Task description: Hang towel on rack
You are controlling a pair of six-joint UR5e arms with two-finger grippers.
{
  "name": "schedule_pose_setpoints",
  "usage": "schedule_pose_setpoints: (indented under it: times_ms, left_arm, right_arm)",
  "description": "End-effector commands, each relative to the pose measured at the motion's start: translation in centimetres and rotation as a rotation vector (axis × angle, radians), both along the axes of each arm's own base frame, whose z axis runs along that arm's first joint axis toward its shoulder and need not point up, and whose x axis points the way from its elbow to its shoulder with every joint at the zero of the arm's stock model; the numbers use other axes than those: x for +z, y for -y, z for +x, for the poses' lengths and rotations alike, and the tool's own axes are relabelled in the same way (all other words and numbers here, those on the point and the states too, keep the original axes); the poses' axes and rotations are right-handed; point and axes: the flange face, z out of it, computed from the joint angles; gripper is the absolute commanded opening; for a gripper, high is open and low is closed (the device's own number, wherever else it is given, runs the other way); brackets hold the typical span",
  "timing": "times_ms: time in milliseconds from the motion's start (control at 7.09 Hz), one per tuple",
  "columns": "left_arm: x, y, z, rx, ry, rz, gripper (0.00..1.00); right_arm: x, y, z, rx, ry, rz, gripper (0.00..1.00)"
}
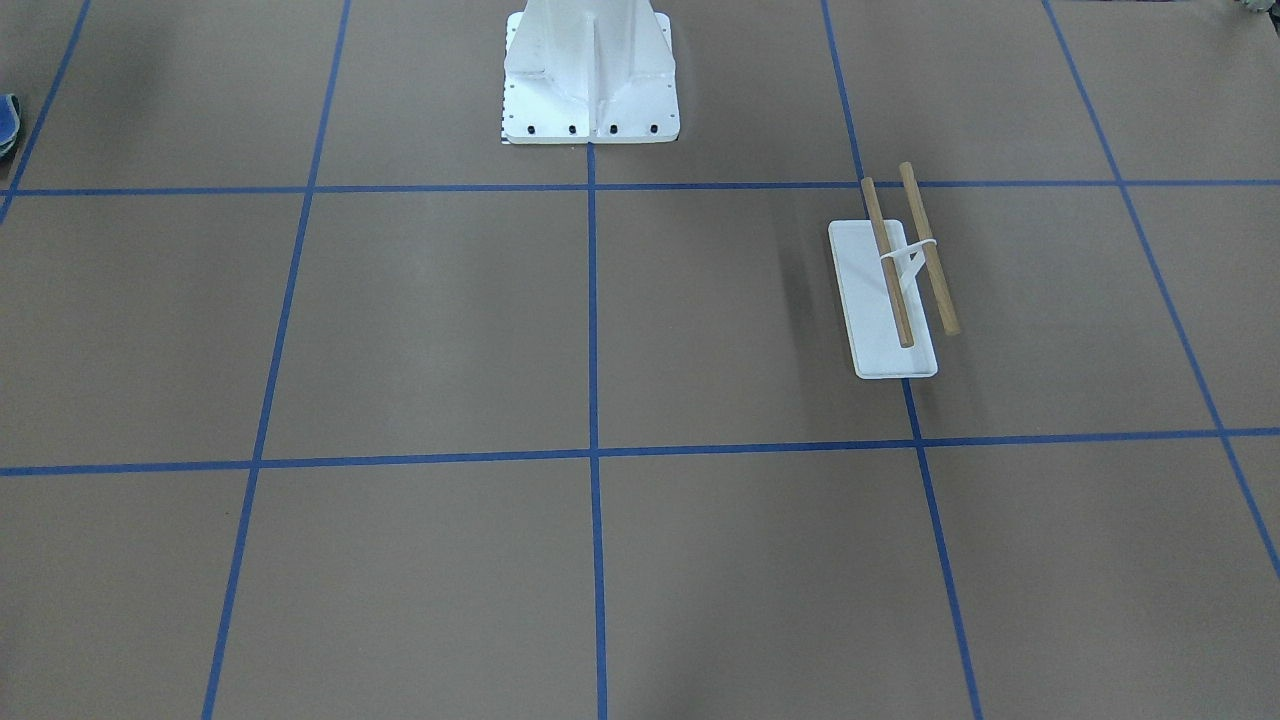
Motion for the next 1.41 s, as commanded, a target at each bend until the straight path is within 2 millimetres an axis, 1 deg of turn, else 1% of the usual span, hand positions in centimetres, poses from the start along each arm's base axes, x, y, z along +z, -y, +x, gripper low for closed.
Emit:
schedule_pose_setpoints:
  times_ms: [0,282,564,705,846,987,1269]
  left_arm:
    - [0.0,0.0,0.0,-0.003,-0.001,-0.004,0.98]
    - [0.0,0.0,0.0,-0.003,-0.001,-0.003,0.98]
    - [-0.1,0.3,0.0,-0.003,-0.001,0.000,0.98]
    - [-0.1,0.3,0.0,-0.003,-0.001,-0.001,0.98]
    - [-0.2,0.4,0.0,-0.003,-0.001,0.002,0.98]
    - [-0.1,0.5,0.0,-0.003,-0.001,0.000,0.98]
    - [-0.1,0.6,0.0,-0.004,0.000,-0.001,0.98]
  right_arm:
    - [0.2,0.2,0.0,-0.001,-0.005,0.001,0.55]
    - [0.7,0.1,0.1,-0.003,-0.017,-0.004,0.54]
    - [1.3,0.6,0.2,-0.004,-0.031,-0.006,0.54]
    - [1.3,0.7,0.3,0.000,-0.034,-0.007,0.49]
    - [1.2,0.9,0.3,0.007,-0.031,-0.013,0.04]
    - [1.2,0.9,0.3,0.007,-0.031,-0.013,0.00]
    - [1.2,0.9,0.3,0.007,-0.031,-0.010,0.00]
